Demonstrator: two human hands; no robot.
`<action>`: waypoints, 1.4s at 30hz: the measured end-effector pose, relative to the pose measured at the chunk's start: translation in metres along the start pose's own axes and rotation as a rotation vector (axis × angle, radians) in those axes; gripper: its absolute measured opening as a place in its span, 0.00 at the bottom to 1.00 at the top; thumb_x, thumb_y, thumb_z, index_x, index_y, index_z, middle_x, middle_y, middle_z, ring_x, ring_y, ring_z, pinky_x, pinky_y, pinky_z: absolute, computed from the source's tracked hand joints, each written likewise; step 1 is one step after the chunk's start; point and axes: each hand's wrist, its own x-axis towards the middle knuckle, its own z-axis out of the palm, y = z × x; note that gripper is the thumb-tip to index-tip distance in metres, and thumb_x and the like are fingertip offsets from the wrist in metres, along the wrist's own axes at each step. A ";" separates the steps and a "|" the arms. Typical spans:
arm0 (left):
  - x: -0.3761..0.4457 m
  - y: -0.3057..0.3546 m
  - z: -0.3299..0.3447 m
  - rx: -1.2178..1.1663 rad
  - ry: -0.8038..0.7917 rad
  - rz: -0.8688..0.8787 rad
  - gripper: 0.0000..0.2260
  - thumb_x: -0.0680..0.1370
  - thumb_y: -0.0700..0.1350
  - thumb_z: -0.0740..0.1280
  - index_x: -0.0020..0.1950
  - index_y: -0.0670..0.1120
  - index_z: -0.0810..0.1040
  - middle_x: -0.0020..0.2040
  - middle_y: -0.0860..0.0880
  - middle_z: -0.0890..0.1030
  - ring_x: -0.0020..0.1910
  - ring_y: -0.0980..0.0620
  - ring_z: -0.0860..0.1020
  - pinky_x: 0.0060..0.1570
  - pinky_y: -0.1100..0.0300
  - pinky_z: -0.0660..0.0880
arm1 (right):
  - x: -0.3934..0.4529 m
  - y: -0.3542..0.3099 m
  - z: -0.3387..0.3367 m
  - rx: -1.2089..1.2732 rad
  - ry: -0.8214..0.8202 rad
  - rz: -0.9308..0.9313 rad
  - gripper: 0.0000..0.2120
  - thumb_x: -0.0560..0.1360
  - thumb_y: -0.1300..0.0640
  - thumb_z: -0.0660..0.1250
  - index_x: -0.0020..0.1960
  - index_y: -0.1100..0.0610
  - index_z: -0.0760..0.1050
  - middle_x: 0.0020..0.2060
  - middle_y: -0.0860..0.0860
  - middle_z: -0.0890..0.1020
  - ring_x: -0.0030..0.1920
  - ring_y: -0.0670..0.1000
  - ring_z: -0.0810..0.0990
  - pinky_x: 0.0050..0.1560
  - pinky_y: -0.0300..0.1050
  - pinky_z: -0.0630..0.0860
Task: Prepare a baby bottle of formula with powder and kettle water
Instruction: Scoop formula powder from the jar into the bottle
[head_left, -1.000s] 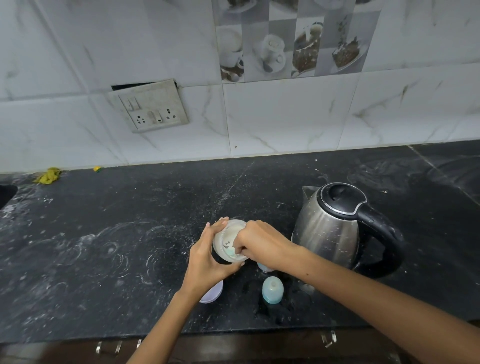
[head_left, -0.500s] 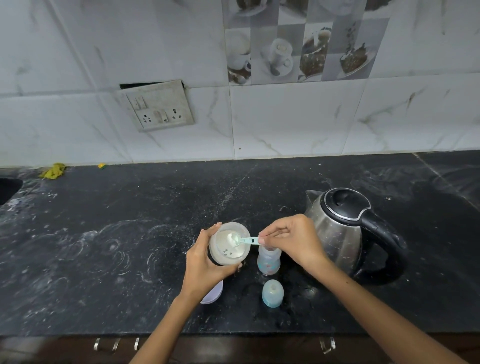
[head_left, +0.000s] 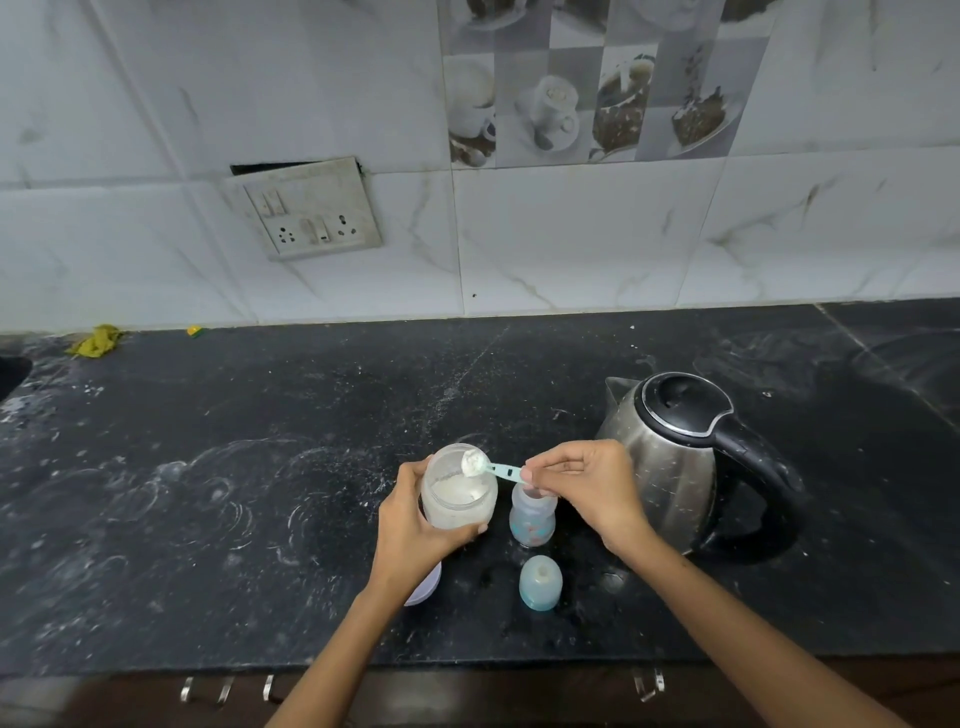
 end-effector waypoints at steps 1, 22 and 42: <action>0.000 -0.001 0.001 -0.006 -0.011 -0.017 0.35 0.56 0.48 0.83 0.58 0.51 0.70 0.55 0.60 0.79 0.54 0.68 0.76 0.48 0.77 0.70 | -0.001 0.000 -0.001 0.063 0.015 0.042 0.05 0.66 0.69 0.77 0.40 0.63 0.84 0.34 0.59 0.86 0.37 0.57 0.86 0.38 0.39 0.81; -0.046 0.040 0.066 0.041 -0.031 0.276 0.30 0.75 0.43 0.71 0.71 0.54 0.59 0.74 0.49 0.62 0.75 0.55 0.60 0.73 0.64 0.57 | -0.052 0.028 -0.037 0.370 0.317 0.151 0.07 0.68 0.68 0.75 0.46 0.67 0.83 0.38 0.60 0.86 0.41 0.54 0.87 0.39 0.36 0.82; -0.001 0.049 0.085 -0.074 -0.114 -0.080 0.44 0.67 0.39 0.77 0.75 0.52 0.54 0.60 0.54 0.76 0.57 0.56 0.78 0.58 0.59 0.75 | -0.046 0.029 -0.042 0.126 0.348 0.052 0.05 0.66 0.68 0.77 0.40 0.61 0.84 0.33 0.56 0.86 0.37 0.55 0.86 0.41 0.44 0.82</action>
